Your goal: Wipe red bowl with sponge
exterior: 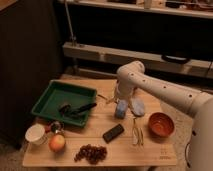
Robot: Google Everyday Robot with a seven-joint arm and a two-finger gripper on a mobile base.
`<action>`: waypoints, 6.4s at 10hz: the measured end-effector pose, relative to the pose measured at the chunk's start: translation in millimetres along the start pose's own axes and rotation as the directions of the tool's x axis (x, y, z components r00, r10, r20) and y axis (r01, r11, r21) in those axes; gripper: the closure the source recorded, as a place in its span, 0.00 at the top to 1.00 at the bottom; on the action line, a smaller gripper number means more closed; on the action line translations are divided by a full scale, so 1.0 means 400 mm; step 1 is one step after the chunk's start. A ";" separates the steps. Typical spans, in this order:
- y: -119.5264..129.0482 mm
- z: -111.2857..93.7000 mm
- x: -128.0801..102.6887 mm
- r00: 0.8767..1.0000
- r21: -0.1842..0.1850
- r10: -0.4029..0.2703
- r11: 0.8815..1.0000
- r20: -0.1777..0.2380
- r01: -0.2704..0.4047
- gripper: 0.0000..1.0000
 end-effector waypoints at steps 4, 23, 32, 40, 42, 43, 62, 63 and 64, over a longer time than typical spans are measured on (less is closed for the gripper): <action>0.021 0.052 0.000 0.998 0.008 0.057 0.998 0.022 -0.057 0.80; 0.022 0.182 0.022 0.973 0.069 0.094 0.991 0.211 -0.111 0.14; 0.054 -0.135 -0.082 0.993 -0.095 0.092 0.992 0.069 -0.085 0.00; 0.307 -0.297 -0.397 0.966 0.071 0.256 0.965 -0.032 -0.253 0.00; 0.357 -0.245 -0.421 0.947 0.132 0.317 0.942 -0.044 -0.309 0.00; 0.377 -0.219 -0.420 0.936 0.157 0.347 0.929 -0.053 -0.335 0.00; 0.457 -0.266 -0.369 0.930 0.157 0.356 0.917 0.091 -0.366 0.00; 0.454 -0.261 -0.362 0.932 0.157 0.351 0.919 0.091 -0.362 0.00; 0.451 -0.256 -0.356 0.933 0.151 0.349 0.921 0.090 -0.359 0.00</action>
